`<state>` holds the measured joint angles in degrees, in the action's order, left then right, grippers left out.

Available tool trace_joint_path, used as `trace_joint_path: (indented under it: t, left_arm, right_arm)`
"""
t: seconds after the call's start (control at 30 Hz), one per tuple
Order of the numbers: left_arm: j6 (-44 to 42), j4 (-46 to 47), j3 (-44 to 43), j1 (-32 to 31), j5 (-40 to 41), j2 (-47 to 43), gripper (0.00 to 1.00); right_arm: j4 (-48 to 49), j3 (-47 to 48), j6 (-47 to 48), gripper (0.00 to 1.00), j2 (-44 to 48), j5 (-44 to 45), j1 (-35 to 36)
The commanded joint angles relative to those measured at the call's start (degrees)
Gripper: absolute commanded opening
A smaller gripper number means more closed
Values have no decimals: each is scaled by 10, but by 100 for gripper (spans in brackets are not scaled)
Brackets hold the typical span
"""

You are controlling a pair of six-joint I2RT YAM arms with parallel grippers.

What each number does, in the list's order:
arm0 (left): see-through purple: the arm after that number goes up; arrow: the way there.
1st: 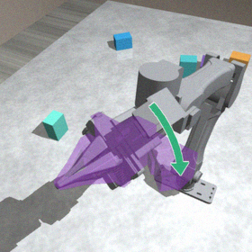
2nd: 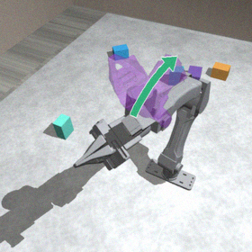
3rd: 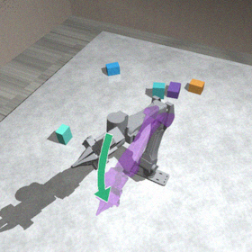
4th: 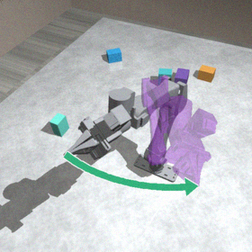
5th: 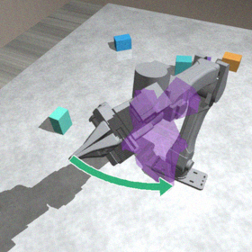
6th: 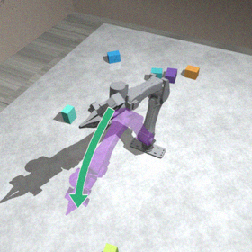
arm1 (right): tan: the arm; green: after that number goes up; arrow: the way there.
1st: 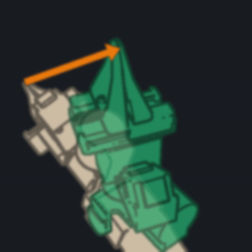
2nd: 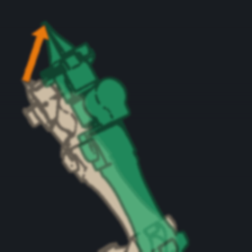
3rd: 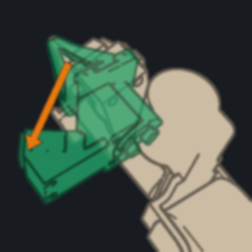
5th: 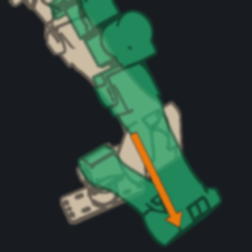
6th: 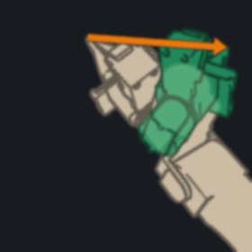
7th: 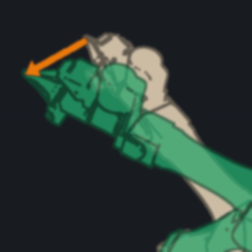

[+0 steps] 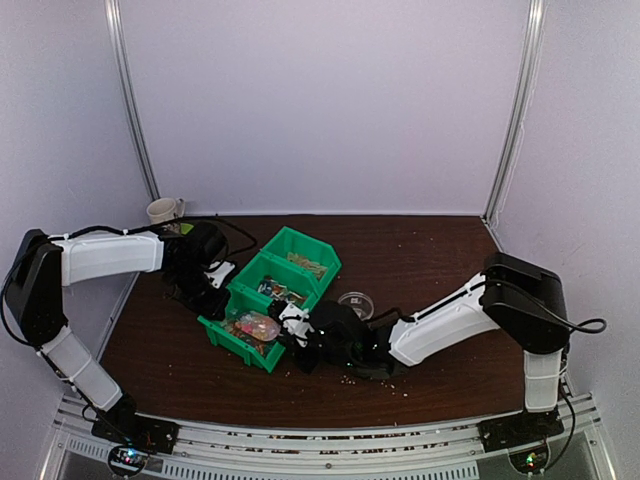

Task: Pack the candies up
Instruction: Place the fake candies in the packing box.

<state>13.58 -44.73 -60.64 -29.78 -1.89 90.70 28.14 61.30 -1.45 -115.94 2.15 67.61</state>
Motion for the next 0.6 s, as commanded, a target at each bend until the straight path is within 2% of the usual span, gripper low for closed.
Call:
trace_joint_path:
  t: [0.0, 0.4, 0.57]
  left_arm:
    - [9, 88, -49, 8, -41, -16, 0]
    - [6, 87, -50, 9, -54, -11, 0]
    - [6, 85, -52, 9, -53, -10, 0]
  right_arm:
    - [32, -30, 12, 0, 14, -23, -3]
    - [191, -107, 46, 0, 37, -38, 0]
    - [224, -125, 61, 0, 50, -28, 1]
